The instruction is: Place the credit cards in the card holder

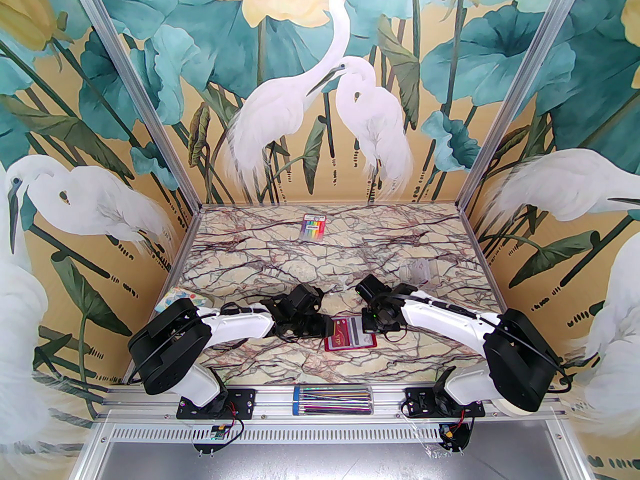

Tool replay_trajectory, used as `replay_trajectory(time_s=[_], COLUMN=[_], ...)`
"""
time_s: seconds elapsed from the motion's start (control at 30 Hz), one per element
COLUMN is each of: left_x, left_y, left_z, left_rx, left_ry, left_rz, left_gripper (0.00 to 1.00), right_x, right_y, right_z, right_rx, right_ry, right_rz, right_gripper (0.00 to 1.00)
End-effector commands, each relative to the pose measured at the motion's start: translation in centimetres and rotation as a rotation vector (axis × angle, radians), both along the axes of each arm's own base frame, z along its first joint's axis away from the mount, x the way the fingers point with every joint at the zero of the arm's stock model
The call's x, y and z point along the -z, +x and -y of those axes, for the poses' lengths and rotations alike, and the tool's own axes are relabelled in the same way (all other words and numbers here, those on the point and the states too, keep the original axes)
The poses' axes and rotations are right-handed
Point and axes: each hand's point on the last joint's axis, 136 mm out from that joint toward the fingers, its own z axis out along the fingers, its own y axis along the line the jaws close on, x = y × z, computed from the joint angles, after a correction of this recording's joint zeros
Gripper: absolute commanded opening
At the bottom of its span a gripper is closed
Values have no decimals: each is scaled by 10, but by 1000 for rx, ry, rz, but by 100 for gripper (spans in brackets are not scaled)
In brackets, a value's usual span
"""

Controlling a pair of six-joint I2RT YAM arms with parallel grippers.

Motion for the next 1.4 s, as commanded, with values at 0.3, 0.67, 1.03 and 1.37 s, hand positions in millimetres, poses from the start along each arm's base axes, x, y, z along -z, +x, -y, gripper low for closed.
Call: replay_trajectory(time_s=[0.3,0.67,1.03,1.37], left_x=[-30,-45,-64,-67], left_y=[2,3,-1,-6], left_z=[32,51,72,86], left_rx=[55,78,111,133], left_ry=[-183,-310,-433,-458], left_rz=[25,21,7,-5], left_gripper=[44,44,42,39], right_x=[7,6,-3,-22], right_y=[-4,-4,-4,-6], right_z=[-2,-6,-15,-20], right_rx=[7,6,-3,6], right_ry=[16,42,121,245], right_rz=[-23,-19,5,33], right_gripper=[0,0,0,0])
